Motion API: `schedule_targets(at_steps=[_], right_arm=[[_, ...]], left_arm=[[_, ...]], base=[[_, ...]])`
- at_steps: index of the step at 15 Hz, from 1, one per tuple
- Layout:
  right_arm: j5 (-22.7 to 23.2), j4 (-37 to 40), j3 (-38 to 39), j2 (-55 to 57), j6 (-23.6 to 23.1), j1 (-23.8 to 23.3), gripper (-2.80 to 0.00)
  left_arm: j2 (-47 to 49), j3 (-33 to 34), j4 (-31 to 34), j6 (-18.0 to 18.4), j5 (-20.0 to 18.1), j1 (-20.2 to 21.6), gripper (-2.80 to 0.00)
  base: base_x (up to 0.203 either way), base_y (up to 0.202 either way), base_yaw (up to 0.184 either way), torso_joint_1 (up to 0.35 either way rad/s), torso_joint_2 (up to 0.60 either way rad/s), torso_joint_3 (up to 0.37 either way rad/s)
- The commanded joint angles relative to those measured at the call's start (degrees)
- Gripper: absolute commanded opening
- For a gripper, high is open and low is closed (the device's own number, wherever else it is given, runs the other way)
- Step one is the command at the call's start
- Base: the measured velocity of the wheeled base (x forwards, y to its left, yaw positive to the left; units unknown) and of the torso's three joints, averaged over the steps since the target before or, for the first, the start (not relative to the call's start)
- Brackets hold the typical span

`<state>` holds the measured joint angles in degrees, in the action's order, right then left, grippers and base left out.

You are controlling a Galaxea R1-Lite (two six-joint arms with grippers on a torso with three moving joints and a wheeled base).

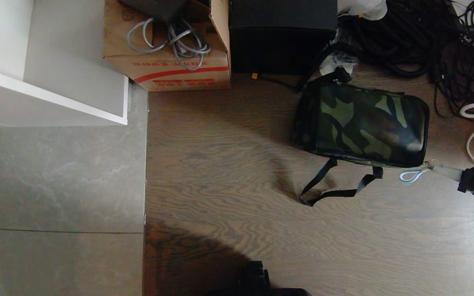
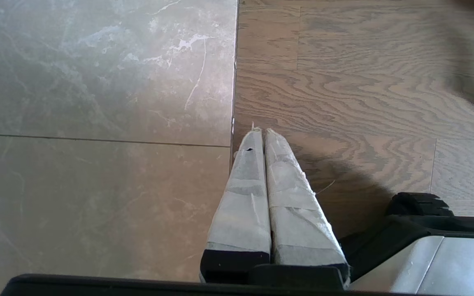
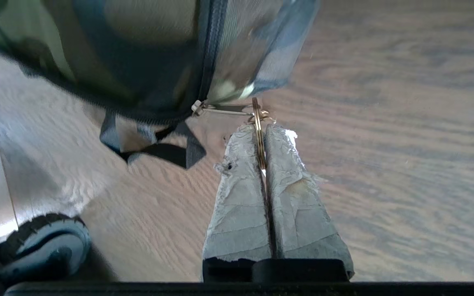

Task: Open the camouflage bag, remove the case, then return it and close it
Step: Open the top of the storage box

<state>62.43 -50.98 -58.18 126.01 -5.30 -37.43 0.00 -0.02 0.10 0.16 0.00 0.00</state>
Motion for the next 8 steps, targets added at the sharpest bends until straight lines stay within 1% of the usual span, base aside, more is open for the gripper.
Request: schedule_targets(at_steps=[1, 3, 8], right_arm=[[0.4, -0.4, -0.7, -0.2, 0.7, 0.0, -2.80], [0.4, -0.5, -1.8, -0.2, 2.9, 0.0, -2.80], [0.4, -0.7, -5.7, 1.7, 3.4, 0.1, -2.80]], left_arm=[[0.0, 0.0, 0.0, 0.0, 0.0, 0.0, -2.80], [0.0, -0.1, 0.0, 0.0, 0.0, 0.0, -2.80], [0.0, -0.1, 0.0, 0.0, 0.0, 0.0, -2.80]], base=[[0.000, 0.000, 0.000, 0.000, 0.00, 0.000], [0.000, 0.000, 0.000, 0.000, 0.00, 0.000], [0.000, 0.000, 0.000, 0.000, 0.00, 0.000]])
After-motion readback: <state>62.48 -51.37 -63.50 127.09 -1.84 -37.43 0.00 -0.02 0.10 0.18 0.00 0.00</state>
